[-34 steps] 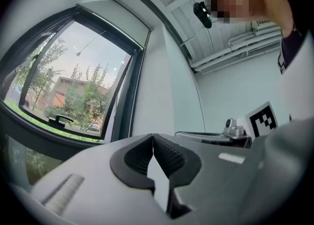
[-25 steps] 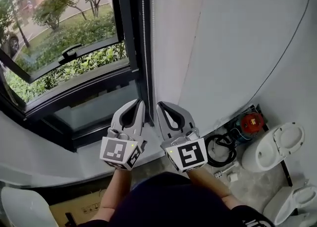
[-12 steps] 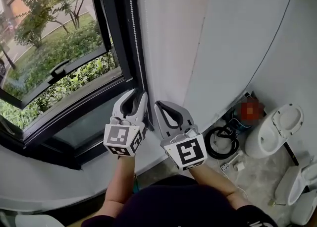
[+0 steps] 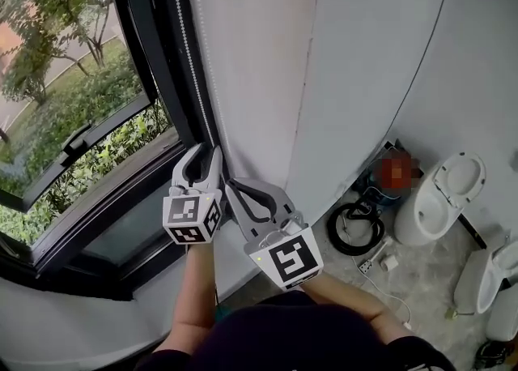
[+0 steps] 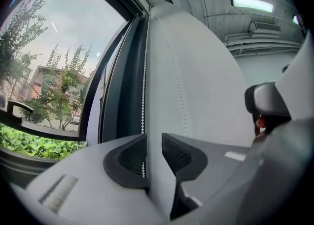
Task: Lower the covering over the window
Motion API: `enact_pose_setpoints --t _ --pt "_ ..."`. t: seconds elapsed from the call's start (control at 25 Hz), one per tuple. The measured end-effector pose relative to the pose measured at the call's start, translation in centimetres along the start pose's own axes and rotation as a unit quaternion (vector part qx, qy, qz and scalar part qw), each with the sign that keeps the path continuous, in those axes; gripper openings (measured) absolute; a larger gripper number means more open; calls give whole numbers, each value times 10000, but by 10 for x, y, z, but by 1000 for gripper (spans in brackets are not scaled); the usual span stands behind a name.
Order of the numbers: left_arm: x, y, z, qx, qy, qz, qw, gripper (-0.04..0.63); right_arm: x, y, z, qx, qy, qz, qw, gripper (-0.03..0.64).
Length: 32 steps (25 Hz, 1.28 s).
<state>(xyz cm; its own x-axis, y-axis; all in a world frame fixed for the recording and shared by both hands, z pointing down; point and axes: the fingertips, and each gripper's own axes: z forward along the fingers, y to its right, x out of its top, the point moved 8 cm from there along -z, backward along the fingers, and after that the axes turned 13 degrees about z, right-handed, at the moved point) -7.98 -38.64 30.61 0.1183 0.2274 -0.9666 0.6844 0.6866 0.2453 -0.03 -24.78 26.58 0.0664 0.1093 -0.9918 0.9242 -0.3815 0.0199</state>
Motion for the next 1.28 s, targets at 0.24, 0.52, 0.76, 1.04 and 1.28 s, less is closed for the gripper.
enact_pose_setpoints --t 0.24,0.52,0.76,1.04,1.28 --pt "-6 -8 20 -13 -77 24 10000 98 8 2 -2 -4 106 -200 9997 14" --pt "-11 -13 34 -14 -198 -21 9998 98 9 2 -5 31 129 -262 9996 14" --pt "-13 -12 43 -88 -388 -58 9992 64 11 5 -8 91 168 -214 9996 14" --pt "-8 2 19 -332 -435 99 9985 12 9 8 -12 239 227 -107 9994 14" --pt "-9 12 -31 -425 -500 -150 9977 12 5 7 -12 464 255 95 9986 14"
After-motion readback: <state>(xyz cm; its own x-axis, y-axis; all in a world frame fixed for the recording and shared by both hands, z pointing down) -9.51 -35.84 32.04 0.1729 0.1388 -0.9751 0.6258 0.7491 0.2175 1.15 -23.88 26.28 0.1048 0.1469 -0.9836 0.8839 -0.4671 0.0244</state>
